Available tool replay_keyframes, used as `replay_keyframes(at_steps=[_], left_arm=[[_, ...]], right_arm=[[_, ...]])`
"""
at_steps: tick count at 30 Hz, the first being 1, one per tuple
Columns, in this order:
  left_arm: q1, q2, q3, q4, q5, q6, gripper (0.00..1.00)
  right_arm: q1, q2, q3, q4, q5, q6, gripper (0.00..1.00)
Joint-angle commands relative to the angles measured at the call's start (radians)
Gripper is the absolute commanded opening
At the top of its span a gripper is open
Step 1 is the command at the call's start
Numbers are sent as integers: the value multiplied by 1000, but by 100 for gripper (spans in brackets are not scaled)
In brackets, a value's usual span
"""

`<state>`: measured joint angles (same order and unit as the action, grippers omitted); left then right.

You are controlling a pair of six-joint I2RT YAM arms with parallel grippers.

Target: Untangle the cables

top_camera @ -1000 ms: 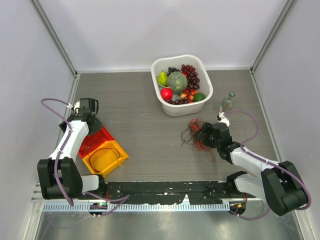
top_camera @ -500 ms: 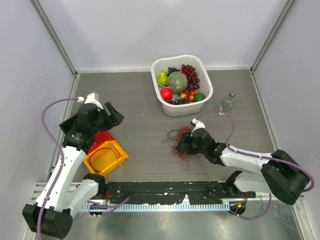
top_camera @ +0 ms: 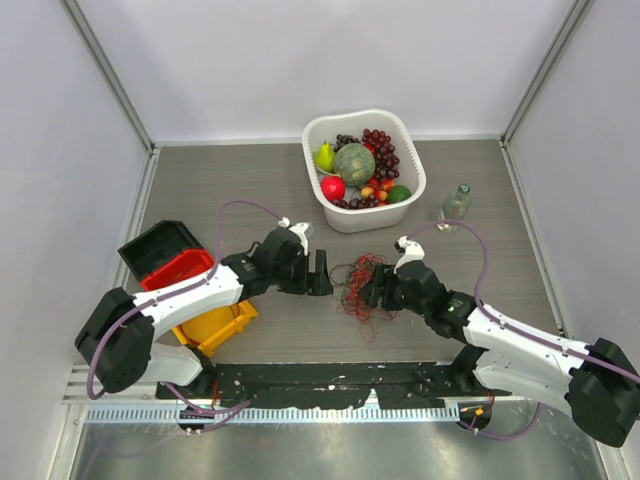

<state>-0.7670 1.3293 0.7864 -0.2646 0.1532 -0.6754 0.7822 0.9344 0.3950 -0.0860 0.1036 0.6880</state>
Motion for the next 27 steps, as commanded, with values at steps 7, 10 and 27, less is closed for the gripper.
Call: replay_keyframes(at_steps=[7, 10, 27], left_arm=[[-40, 180, 14, 185, -43, -26, 76], [-46, 231, 34, 186, -29, -26, 59], [-49, -395, 227, -65, -328, 224, 3]], right_arm=[[-3, 115, -1, 72, -31, 15, 67], [-1, 121, 5, 77, -24, 16, 68], [-34, 170, 12, -43, 345, 176, 67]])
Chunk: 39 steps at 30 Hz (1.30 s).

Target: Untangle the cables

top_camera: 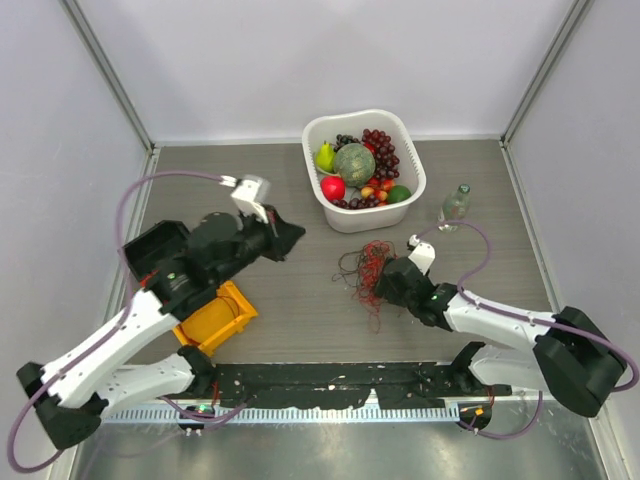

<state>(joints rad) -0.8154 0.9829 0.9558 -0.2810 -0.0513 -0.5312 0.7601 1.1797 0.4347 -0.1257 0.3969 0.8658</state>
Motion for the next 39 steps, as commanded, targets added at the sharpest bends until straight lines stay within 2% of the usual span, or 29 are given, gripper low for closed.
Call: replay_keyframes(at_steps=[1, 2, 4, 5, 7, 10, 14, 18, 24, 29, 31, 33, 39], left_arm=[[-1, -20, 66, -64, -98, 70, 17], [1, 12, 69, -82, -72, 53, 32], [1, 106, 60, -90, 26, 34, 53], [-2, 143, 41, -61, 94, 36, 58], [-1, 213, -32, 49, 139, 27, 69], [1, 305, -129, 257, 180, 23, 74], [-2, 482, -121, 365, 238, 37, 73], [-4, 612, -95, 442, 278, 36, 69], [-4, 715, -71, 459, 223, 34, 61], [-4, 780, -11, 415, 217, 34, 37], [-4, 771, -3, 396, 209, 39, 18], [-4, 725, -23, 396, 200, 42, 2], [-5, 550, -69, 336, 258, 45, 0]], right_arm=[[-13, -100, -40, 11, 12, -29, 67], [-15, -132, -42, 23, -44, -65, 67], [-15, -185, -54, 23, -94, -108, 68], [-13, -205, -59, 20, -110, -116, 68], [-13, -259, -53, -21, -142, -143, 68], [-13, -343, -51, -58, -179, -157, 68], [-15, -377, -54, -66, -214, -157, 68], [-13, -351, -56, -55, -228, -156, 68], [-13, -331, -68, -23, -248, -151, 68], [-13, -281, -71, 12, -256, -145, 68], [-12, -240, -74, 26, -257, -133, 70], [-10, -194, -68, 18, -216, -107, 74], [-1, -82, -24, 23, -84, -42, 75]])
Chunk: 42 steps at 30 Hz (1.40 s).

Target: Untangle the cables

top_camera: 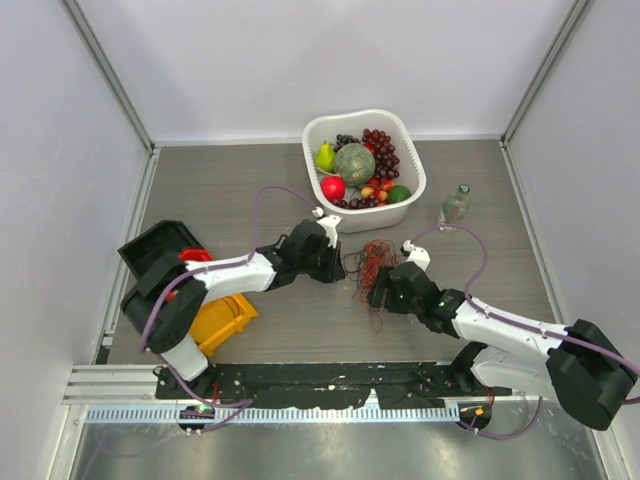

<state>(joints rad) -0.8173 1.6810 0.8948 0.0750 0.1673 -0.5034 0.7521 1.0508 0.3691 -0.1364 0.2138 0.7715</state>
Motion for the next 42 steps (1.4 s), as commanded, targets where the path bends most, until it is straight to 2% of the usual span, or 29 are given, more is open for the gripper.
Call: replay_keyframes(at_steps=[1, 5, 8, 11, 15, 19, 22, 26, 30, 33, 37, 40, 42], left_arm=[[-6, -183, -17, -29, 60, 16, 0], [-22, -360, -40, -72, 98, 22, 0], [-23, -512, -1, -206, 69, 46, 0], [-23, -662, 110, -370, -53, 107, 0], [-23, -785, 343, -593, -302, 178, 0], [-22, -782, 609, -753, -461, 216, 0], [-23, -745, 749, -811, -473, 236, 0], [-23, -728, 764, -781, -411, 230, 0], [-23, -733, 790, -810, -529, 244, 0], [-23, -754, 750, -787, -531, 235, 0], [-25, -748, 750, -825, -594, 226, 0], [-23, -750, 806, -807, -595, 258, 0], [-23, -735, 857, -817, -585, 261, 0]], right_arm=[[7, 55, 48, 38, 102, 57, 75], [13, 136, 91, 41, 160, 84, 72], [13, 184, 105, 11, 277, 130, 71], [1, 183, 81, -14, 361, 161, 71], [-69, 141, 24, -15, 352, 172, 72], [-172, 59, -18, -34, 310, 164, 73], [-226, 8, -39, -35, 302, 157, 74], [-252, -32, -35, -49, 280, 120, 73], [-255, -37, -24, -69, 282, 118, 73], [-255, -60, 2, -113, 282, 103, 73], [-255, -139, 62, -221, 383, 32, 75], [-237, -233, 111, -198, 244, -87, 73], [-148, -271, 148, -171, 230, -142, 76]])
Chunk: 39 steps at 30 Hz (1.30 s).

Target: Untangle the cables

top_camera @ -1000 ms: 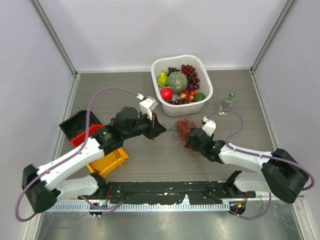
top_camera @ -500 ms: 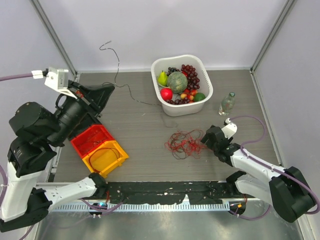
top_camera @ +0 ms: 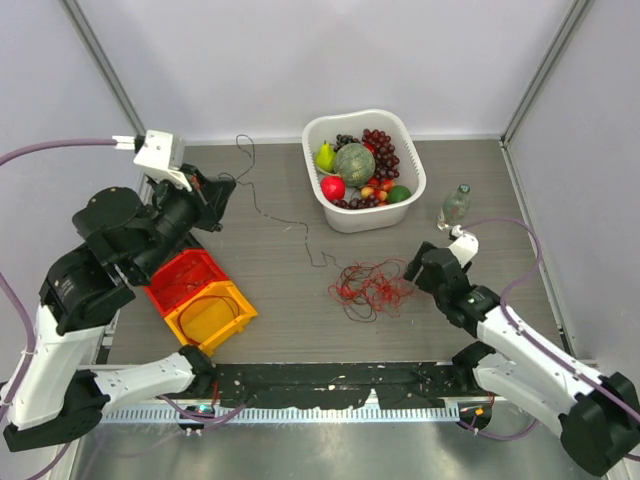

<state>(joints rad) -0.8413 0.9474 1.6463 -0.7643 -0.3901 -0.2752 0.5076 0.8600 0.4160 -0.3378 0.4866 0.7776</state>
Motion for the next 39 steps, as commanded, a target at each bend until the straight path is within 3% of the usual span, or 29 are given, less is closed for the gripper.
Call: replay_keyframes(at_steps=[1, 3, 7, 11, 16, 21, 26, 30, 34, 39], left_arm=[[1, 7, 119, 20, -14, 31, 0], [-1, 20, 132, 31, 19, 25, 0], [1, 53, 177, 43, 71, 25, 0], [1, 82, 286, 37, 73, 36, 0], [1, 106, 435, 60, 14, 94, 0], [1, 91, 432, 112, -97, 166, 0], [1, 67, 264, 160, -202, 206, 0], [1, 68, 201, 194, -360, 272, 0], [1, 83, 303, 235, -470, 408, 0], [1, 129, 555, 215, -420, 407, 0]], right_arm=[[133, -88, 122, 54, -42, -199, 76], [250, -79, 141, 147, -92, -274, 79], [385, 156, 214, 312, -253, -316, 79], [422, 354, 289, 289, -70, -223, 79], [385, 458, 256, 172, 125, -28, 80], [244, 364, 136, 59, 154, 54, 80], [160, 141, 57, -32, 194, 32, 81], [131, 73, 26, -26, 155, 43, 82], [77, 108, 24, -33, 167, 68, 85], [8, 33, 29, -7, 155, 36, 85]])
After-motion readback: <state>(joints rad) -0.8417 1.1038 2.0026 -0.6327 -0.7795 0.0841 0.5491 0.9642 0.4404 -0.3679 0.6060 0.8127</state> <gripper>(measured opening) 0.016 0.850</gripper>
